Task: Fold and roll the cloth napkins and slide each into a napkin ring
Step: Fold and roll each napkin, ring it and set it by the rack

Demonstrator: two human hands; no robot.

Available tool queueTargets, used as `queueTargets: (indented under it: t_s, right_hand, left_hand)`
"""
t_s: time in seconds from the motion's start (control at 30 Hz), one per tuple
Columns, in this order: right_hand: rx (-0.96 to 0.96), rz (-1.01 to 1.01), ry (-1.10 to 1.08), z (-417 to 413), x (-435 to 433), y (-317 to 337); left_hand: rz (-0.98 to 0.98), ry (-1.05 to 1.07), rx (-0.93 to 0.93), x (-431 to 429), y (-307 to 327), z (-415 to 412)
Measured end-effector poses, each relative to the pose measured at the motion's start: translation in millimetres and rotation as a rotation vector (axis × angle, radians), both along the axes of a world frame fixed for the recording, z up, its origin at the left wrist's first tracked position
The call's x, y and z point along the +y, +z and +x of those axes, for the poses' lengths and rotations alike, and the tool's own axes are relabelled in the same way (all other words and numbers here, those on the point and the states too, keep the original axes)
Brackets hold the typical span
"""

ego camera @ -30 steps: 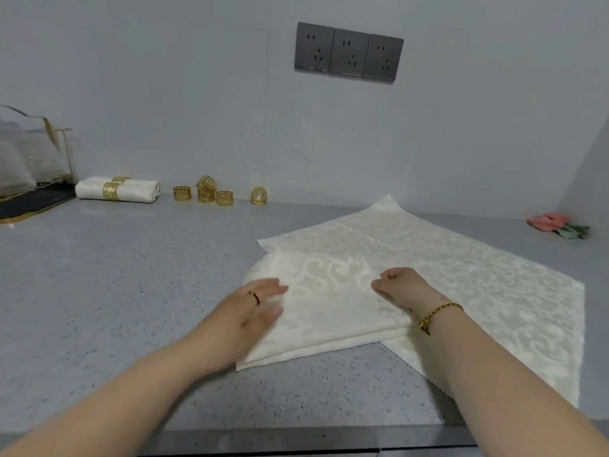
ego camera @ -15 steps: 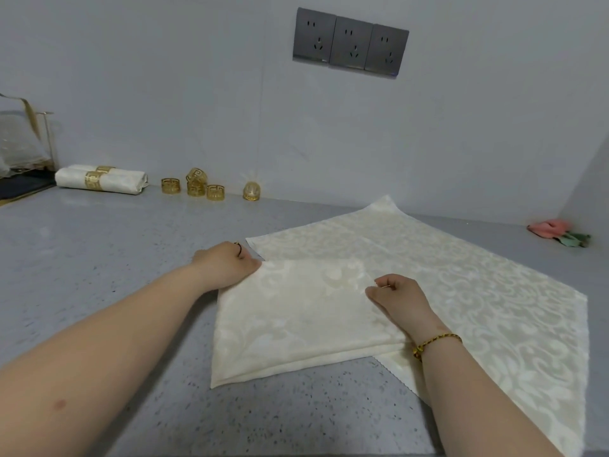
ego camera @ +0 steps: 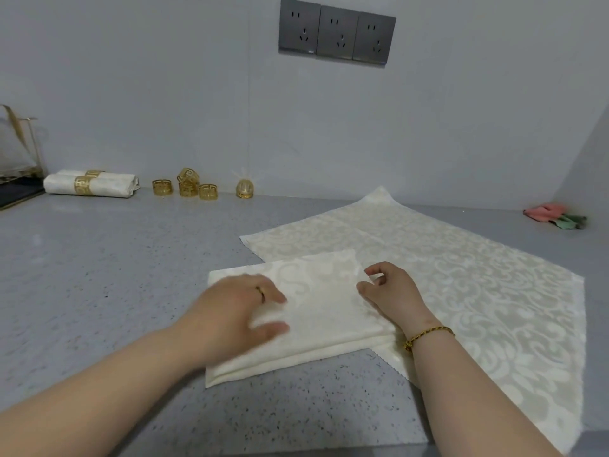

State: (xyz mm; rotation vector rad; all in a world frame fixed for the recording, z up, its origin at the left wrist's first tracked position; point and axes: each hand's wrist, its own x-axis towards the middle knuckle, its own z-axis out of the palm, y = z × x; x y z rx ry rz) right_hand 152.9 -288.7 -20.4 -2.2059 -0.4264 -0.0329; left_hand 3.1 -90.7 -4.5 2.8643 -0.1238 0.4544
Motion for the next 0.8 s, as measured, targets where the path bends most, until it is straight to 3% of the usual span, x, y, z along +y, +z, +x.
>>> queueTargets:
  t_s: [0.1, 0.33, 0.4, 0.57, 0.8]
  right_hand:
    - [0.016, 0.002, 0.004, -1, -1, 0]
    - [0.124, 0.214, -0.028, -10, -5, 8]
    - [0.134, 0.248, -0.003, -11, -6, 7]
    - [0.149, 0.236, 0.056, -11, -3, 4]
    - [0.146, 0.253, 0.008, -11, -5, 7]
  left_hand:
    - [0.233, -0.191, 0.002, -23, -9, -12]
    - [0.434, -0.222, -0.252, -8, -25, -11]
    - [0.427, -0.204, -0.324, 3, -21, -14]
    - [0.274, -0.12, -0.202, 13, -25, -20]
    - [0.206, -0.113, -0.233, -9, -28, -9]
